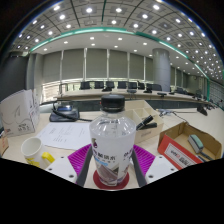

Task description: Pour water

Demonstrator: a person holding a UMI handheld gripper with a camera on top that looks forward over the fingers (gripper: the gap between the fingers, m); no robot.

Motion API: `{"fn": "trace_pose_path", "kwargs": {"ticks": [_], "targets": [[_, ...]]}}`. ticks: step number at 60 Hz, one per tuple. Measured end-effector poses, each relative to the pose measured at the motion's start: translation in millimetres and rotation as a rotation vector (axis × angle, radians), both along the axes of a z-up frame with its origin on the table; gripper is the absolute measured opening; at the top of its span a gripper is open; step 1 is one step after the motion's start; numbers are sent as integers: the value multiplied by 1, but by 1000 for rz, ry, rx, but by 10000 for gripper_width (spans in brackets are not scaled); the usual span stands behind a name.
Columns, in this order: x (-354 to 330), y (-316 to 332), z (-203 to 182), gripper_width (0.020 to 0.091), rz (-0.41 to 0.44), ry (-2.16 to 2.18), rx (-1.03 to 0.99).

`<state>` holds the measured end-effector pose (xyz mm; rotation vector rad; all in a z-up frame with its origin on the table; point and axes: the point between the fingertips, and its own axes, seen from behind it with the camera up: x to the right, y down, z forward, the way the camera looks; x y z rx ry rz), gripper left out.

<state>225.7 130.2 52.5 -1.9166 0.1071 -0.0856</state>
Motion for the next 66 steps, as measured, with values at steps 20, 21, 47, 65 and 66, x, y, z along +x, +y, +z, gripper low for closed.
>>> {"fn": "trace_pose_path", "kwargs": {"ticks": [20,21,47,65,66], "targets": [[-26,-72,43,863,-22,-3,-169],[-28,-78,47,863,-26,-3,-179],[-130,-274,144,862,2,-60,-350],[-163,-346,170,859,11,-95,-360],[-162,-347,170,860,8,-96,-360]]}}
